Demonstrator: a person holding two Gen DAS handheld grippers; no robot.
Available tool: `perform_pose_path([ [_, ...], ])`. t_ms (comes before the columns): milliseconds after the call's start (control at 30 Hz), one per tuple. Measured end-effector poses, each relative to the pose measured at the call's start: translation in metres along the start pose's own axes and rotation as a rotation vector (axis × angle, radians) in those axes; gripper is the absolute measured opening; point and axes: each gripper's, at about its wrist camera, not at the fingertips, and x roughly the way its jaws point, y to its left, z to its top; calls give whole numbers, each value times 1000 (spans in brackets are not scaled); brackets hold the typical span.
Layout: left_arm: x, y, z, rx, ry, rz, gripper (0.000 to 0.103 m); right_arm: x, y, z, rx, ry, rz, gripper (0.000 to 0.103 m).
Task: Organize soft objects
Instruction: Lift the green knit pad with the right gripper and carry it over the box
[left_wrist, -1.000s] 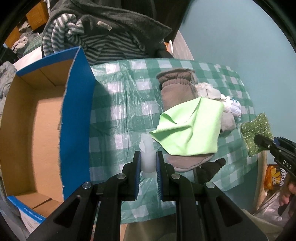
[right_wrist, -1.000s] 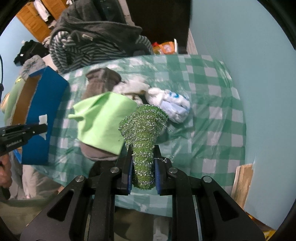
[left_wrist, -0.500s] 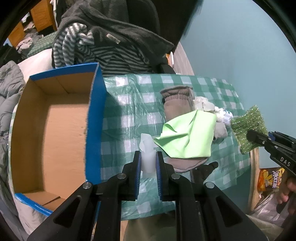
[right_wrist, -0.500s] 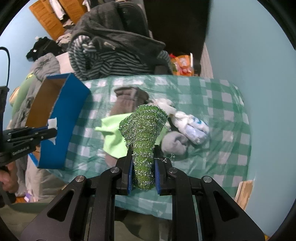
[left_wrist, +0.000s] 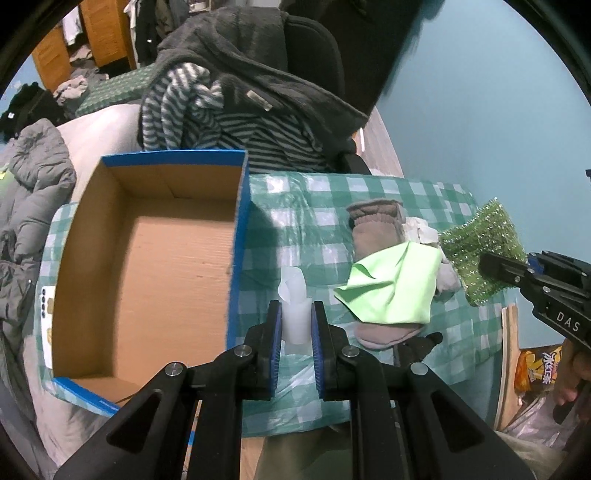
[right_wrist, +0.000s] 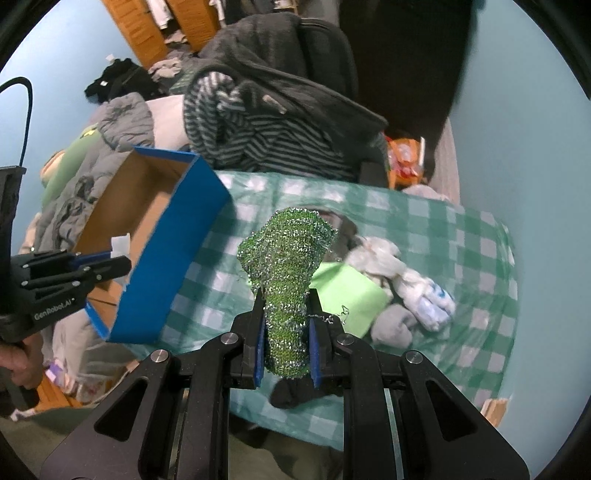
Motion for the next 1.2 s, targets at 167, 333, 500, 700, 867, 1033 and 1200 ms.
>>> perform_pose_path([
  [167, -10, 13, -2, -30, -17, 12, 14, 1, 20, 13, -49, -8, 25, 17],
  [333, -18, 29, -5, -63, -31, 31, 15, 6, 44, 28, -98, -10, 62, 17],
  [500, -25, 48, -8, -99, -42, 47, 15, 10, 72, 43, -160, -18, 86, 17],
  [700, -29, 74, -13, -142, -46, 71, 15, 17, 104, 60, -227, -26, 124, 17],
  [867, -31, 95, -15, -176, -48, 90, 14, 28, 130, 71, -274, -19, 152, 17],
  [1033, -30, 116, -17, -208, -45, 109, 14, 42, 153, 80, -311, -2, 179, 17],
  [1200, -23, 133, -19, -226, -34, 124, 15, 56, 173, 87, -348, 18, 193, 17],
])
